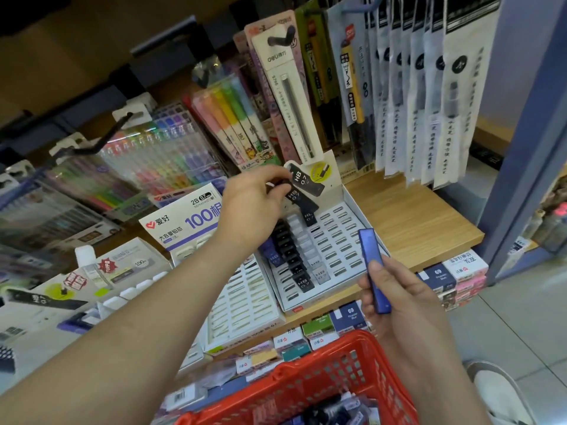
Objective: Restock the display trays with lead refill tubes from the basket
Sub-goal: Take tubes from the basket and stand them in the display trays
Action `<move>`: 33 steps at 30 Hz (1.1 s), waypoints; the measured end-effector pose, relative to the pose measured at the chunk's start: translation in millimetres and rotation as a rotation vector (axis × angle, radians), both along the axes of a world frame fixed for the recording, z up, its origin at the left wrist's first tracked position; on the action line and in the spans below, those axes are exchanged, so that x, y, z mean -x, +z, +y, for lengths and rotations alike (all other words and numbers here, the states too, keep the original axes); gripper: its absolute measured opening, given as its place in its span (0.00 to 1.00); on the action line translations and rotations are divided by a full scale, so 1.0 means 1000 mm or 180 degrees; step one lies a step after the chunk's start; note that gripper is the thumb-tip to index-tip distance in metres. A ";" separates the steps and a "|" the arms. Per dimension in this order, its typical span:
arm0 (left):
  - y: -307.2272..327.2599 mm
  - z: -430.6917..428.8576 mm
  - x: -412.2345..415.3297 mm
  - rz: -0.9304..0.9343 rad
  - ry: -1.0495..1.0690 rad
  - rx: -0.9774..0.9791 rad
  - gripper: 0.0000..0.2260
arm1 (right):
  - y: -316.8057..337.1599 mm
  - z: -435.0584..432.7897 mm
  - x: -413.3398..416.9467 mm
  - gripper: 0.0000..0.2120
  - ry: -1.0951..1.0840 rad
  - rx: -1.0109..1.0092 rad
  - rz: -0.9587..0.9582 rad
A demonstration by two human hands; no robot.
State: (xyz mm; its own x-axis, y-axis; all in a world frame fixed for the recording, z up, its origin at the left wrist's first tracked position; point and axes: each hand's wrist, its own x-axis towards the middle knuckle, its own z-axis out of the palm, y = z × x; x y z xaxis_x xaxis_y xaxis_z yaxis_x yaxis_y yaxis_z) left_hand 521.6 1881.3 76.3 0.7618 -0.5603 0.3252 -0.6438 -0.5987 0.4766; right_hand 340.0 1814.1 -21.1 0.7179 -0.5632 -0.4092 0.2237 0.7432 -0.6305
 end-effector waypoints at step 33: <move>-0.035 0.393 -0.067 -0.0065 0.1250 -0.0691 0.08 | 0.030 0.218 -0.142 0.04 0.3582 0.4316 0.0344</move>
State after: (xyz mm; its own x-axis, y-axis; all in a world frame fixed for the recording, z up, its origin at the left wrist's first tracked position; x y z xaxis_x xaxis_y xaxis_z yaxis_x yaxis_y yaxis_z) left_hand 588.7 2274.4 41.1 0.9250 -0.2869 0.2493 -0.3558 -0.8842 0.3026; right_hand 482.1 2032.3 8.5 0.9649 0.1877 -0.1837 -0.0618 -0.5175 -0.8535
